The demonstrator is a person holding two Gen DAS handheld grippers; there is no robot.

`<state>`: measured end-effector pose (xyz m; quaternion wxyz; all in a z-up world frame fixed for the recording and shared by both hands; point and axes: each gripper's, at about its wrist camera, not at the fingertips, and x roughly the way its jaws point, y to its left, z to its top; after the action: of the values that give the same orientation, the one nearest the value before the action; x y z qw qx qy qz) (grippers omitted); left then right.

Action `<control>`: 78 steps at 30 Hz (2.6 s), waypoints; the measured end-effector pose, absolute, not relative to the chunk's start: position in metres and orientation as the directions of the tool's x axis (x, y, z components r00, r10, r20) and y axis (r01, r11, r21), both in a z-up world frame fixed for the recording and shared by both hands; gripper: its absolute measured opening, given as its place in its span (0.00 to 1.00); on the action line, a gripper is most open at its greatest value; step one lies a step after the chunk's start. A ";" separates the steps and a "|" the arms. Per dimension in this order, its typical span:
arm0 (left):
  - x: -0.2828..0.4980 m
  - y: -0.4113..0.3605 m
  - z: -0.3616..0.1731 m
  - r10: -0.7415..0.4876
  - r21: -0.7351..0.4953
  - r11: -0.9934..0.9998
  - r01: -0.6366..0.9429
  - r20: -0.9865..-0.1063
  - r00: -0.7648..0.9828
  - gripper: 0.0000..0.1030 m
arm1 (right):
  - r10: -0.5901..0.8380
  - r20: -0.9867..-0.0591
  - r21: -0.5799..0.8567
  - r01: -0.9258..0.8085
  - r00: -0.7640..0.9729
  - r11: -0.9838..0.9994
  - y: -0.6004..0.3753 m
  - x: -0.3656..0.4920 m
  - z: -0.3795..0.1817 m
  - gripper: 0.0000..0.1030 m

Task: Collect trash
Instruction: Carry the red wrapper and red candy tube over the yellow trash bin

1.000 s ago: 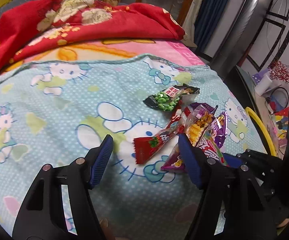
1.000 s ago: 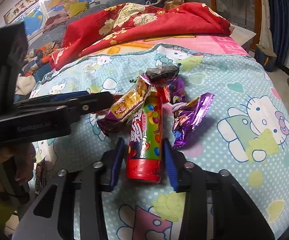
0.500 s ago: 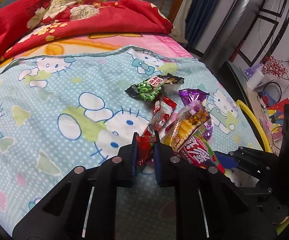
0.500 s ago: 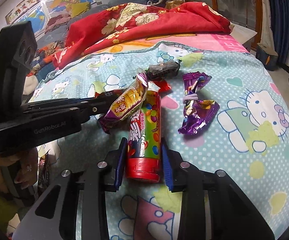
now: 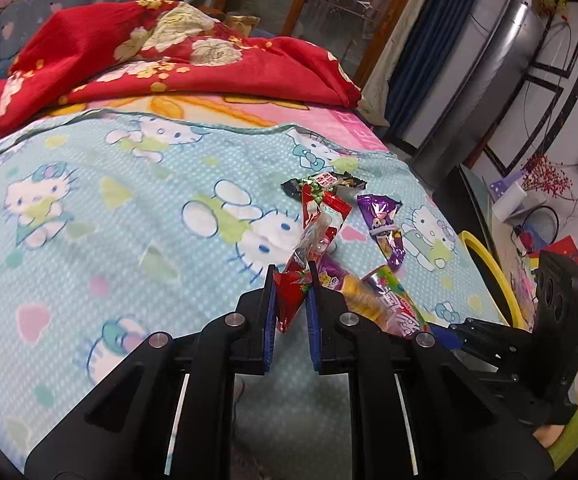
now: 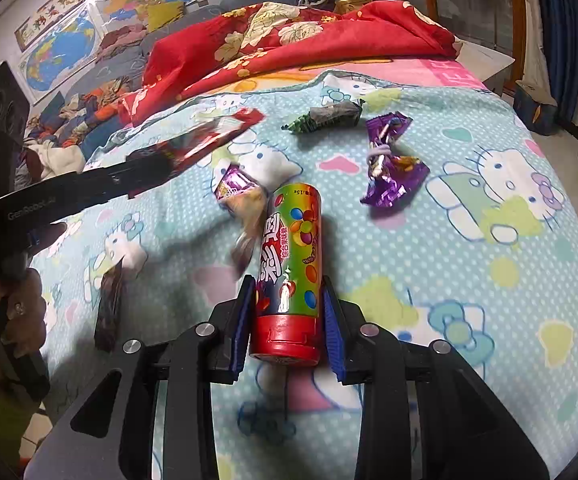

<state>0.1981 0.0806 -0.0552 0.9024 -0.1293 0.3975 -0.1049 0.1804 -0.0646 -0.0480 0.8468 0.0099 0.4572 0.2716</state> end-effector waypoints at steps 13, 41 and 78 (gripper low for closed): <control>0.156 0.082 -0.045 -0.289 -0.352 0.934 0.058 -0.650 0.703 0.08 | 0.461 -0.759 0.272 -0.419 0.459 0.866 -0.097 0.155 -0.041 0.29; 0.141 0.012 -0.011 -0.344 -0.318 0.931 0.179 -0.601 0.721 0.08 | 0.451 -0.670 0.288 -0.354 0.589 0.890 -0.152 0.139 -0.001 0.29; 0.152 -0.106 -0.014 -0.451 -0.259 0.889 0.378 -0.640 0.623 0.07 | 0.298 -0.615 0.349 -0.087 0.730 0.933 -0.291 0.134 0.002 0.28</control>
<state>0.1523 -0.1059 -0.0142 0.8994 -0.0495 0.3683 -0.2303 0.1338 -0.2909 0.0024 0.9179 0.1497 0.3522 0.1049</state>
